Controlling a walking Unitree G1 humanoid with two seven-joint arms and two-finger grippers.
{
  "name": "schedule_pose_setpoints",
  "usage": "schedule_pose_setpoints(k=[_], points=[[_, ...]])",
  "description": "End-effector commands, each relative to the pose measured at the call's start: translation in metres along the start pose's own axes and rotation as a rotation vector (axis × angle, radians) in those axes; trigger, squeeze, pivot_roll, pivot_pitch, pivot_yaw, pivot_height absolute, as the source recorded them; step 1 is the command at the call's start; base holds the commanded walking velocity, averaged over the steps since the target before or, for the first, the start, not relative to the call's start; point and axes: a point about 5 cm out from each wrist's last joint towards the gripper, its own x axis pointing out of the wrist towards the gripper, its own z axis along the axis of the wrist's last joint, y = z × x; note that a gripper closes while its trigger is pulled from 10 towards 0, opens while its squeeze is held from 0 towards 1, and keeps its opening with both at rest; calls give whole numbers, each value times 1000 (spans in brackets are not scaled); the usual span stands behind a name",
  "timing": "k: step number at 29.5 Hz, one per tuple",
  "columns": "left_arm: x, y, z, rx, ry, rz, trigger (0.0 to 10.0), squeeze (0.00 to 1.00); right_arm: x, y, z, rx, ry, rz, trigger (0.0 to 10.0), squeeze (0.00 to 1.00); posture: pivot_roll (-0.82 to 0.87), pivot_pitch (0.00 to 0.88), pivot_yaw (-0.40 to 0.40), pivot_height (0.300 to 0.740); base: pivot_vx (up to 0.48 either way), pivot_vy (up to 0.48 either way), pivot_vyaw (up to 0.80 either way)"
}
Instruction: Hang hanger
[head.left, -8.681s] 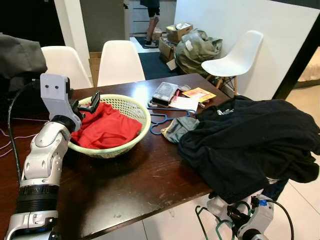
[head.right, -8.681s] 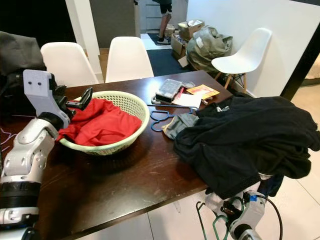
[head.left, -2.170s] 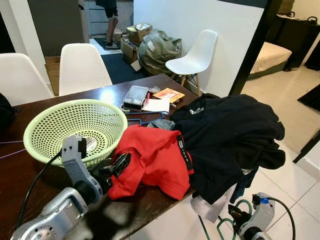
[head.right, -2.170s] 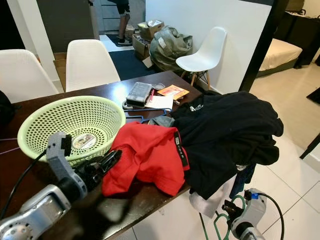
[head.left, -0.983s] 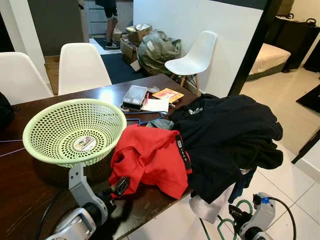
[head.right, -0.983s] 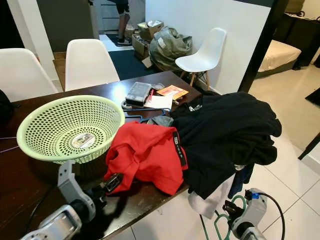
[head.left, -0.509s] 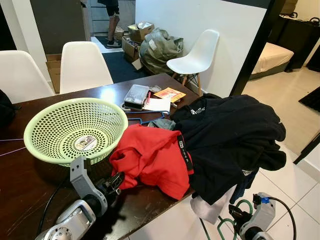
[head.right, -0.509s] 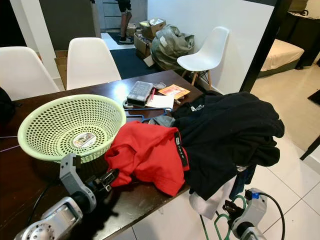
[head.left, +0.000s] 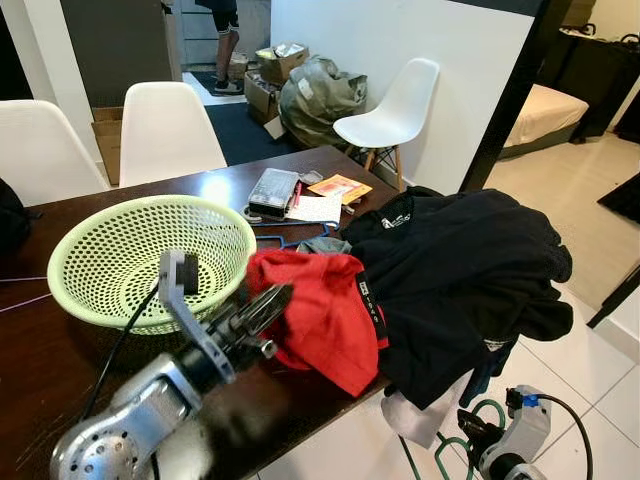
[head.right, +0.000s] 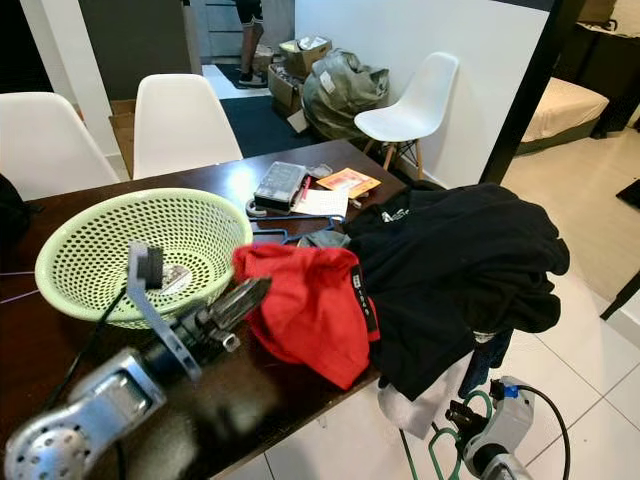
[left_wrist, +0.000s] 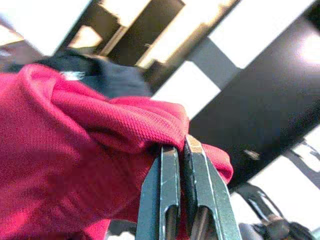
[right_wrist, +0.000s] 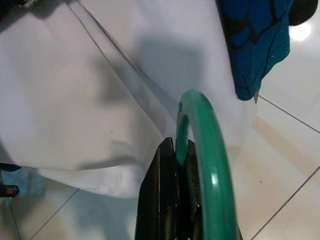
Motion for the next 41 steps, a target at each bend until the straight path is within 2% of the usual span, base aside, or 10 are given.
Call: schedule_pose_setpoints(k=[1, 4, 5, 8, 13, 15, 18, 25, 34, 41], points=[[21, -18, 29, 55, -91, -159, 3176, 0, -1, -2, 1, 9, -1, -17, 10000, 0, 54, 0, -89, 740, 0, 0, 0], [31, -21, 42, 65, -140, -188, 3176, 0, 0, -2, 0, 9, -2, -18, 10000, 0, 54, 0, -89, 740, 0, 0, 0], [40, -23, 51, 66, -173, -208, 9490, 0, 0, -2, 0, 10, -4, -20, 10000, 0, 40, 0, -76, 740, 0, 0, 0], [54, -29, 67, 68, -222, -244, 10000, 0, 0, -2, 0, 12, -8, -23, 10000, 0, 38, 0, -72, 740, 0, 0, 0], [69, -38, 87, 70, -281, -273, 10000, 0, 0, -2, 0, 13, -12, -27, 10000, 0, 32, 0, -65, 740, 0, 0, 0], [78, -38, 101, 75, -320, -254, 10000, 0, 0, -2, 1, 14, -17, -32, 10000, 0, 26, 0, -58, 740, 0, 0, 0], [82, -32, 105, 71, -341, -215, 10000, 0, 0, -1, 1, 17, -22, -35, 10000, 0, 22, 0, -50, 740, 0, 0, 0], [79, -12, 80, 135, -224, -117, 10000, 0, 1, 0, 1, 23, -26, -38, 10000, 0, 26, 0, -50, 740, 0, 0, 0], [81, -11, 77, 131, -202, -115, 10000, 0, 1, 0, 1, 24, -22, -38, 10000, 0, 24, 0, -47, 740, 0, 0, 0], [88, -15, 69, 207, -155, -153, 10000, 0, 2, 1, 0, 20, -13, -37, 10000, 0, 16, 0, -39, 740, 0, 0, -457]])
